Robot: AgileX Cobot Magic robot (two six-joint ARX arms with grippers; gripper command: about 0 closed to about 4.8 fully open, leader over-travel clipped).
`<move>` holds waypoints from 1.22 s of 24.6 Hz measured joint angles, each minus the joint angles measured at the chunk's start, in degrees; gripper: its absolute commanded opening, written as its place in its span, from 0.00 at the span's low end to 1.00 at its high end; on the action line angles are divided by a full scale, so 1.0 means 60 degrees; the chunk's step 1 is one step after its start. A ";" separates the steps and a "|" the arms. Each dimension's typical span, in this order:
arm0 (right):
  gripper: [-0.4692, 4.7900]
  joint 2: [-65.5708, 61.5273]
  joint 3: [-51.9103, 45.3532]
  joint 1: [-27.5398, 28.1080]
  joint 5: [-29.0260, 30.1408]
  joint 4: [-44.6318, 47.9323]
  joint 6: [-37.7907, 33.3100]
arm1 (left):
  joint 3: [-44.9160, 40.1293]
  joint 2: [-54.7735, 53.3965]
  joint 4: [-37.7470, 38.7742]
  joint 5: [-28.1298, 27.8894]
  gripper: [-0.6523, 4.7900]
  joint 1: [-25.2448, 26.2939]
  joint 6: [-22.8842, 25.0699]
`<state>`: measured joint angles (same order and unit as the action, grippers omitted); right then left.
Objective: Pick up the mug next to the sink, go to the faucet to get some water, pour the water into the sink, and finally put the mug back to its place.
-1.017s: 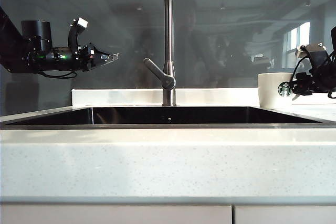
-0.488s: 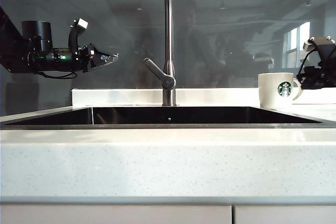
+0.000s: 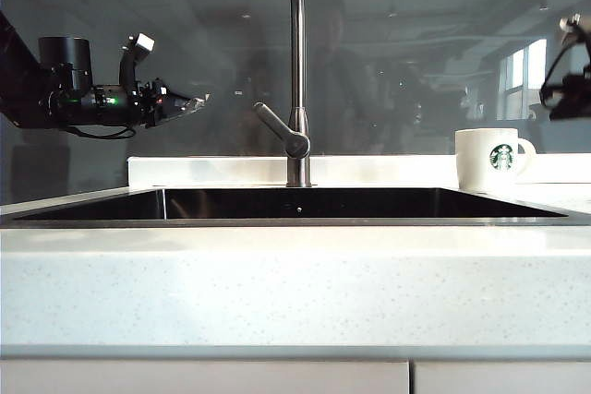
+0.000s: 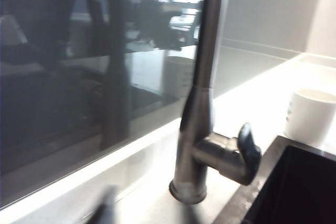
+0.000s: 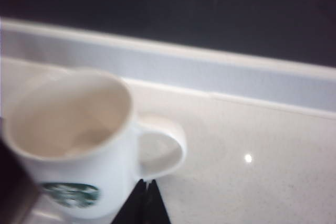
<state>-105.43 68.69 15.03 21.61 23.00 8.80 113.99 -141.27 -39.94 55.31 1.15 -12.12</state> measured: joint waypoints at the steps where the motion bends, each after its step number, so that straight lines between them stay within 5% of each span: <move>1: 0.08 0.0317 -0.0229 -0.0015 0.0007 0.0033 -0.0131 | 0.0000 0.0004 0.0011 -0.0015 0.11 0.0018 -0.0077; 8: 0.08 0.2834 -0.1778 -0.0018 0.0018 0.0015 -0.1180 | -0.0656 0.1224 0.0546 -0.1016 0.11 0.0302 -0.0572; 16: 0.08 0.4707 -0.2852 -0.0499 -0.0739 0.0007 -0.2390 | -0.5056 0.4838 0.0335 -0.3974 0.11 0.0240 0.1319; 30: 0.08 0.6790 -0.3694 -0.2361 -0.1359 -0.1188 -0.2718 | -1.1526 1.1067 -0.0652 -0.6193 0.11 0.0270 0.1741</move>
<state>-64.69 46.52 0.86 13.45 15.88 -7.51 44.84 -74.87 -43.86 18.15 2.76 -1.67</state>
